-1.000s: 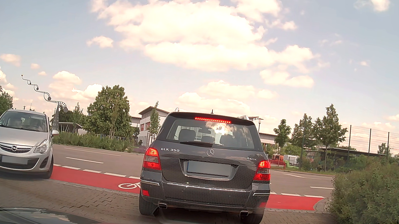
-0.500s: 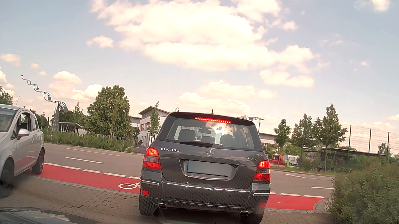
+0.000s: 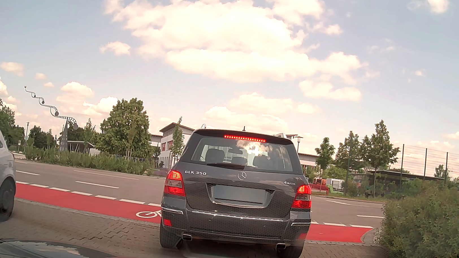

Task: Follow the waypoints while adhering to traffic rules and regulations

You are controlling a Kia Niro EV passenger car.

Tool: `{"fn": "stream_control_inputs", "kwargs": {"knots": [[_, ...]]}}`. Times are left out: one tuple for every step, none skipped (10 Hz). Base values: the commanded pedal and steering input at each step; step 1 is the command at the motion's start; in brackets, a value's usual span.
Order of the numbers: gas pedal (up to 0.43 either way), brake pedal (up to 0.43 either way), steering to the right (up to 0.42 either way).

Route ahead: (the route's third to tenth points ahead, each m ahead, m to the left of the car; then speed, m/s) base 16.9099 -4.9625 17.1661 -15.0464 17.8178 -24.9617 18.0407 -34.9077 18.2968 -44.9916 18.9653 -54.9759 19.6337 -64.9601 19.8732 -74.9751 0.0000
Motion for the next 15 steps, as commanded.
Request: {"fn": "stream_control_inputs", "kwargs": {"knots": [[0.0, 0.037, -0.009], [0.0, 0.037, -0.009], [0.0, 0.037, -0.009], [0.0, 0.043, -0.009], [0.0, 0.037, -0.009], [0.0, 0.037, -0.009], [0.0, 0.037, -0.009], [0.0, 0.037, -0.009], [0.0, 0.037, -0.009], [0.0, 0.037, -0.009], [0.0, 0.043, -0.009], [0.0, 0.049, -0.009], [0.0, 0.049, -0.009], [0.0, 0.067, -0.009], [0.0, 0.098, -0.009]]}}
